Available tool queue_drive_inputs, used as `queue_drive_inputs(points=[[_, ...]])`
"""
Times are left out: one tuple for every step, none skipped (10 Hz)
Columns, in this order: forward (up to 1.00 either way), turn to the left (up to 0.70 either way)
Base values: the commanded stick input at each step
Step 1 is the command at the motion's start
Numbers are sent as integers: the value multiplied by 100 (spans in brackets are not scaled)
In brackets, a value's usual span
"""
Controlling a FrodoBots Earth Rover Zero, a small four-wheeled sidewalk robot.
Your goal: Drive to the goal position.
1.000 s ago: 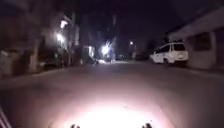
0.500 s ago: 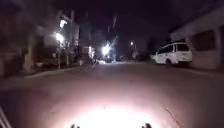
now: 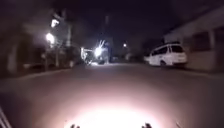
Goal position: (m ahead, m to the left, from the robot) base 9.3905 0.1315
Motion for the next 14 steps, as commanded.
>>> queue_drive_inputs(points=[[70,0],[70,0],[70,0],[70,0],[70,0],[70,0],[70,0],[70,0],[70,0],[70,0],[70,0],[70,0],[70,0],[70,0]])
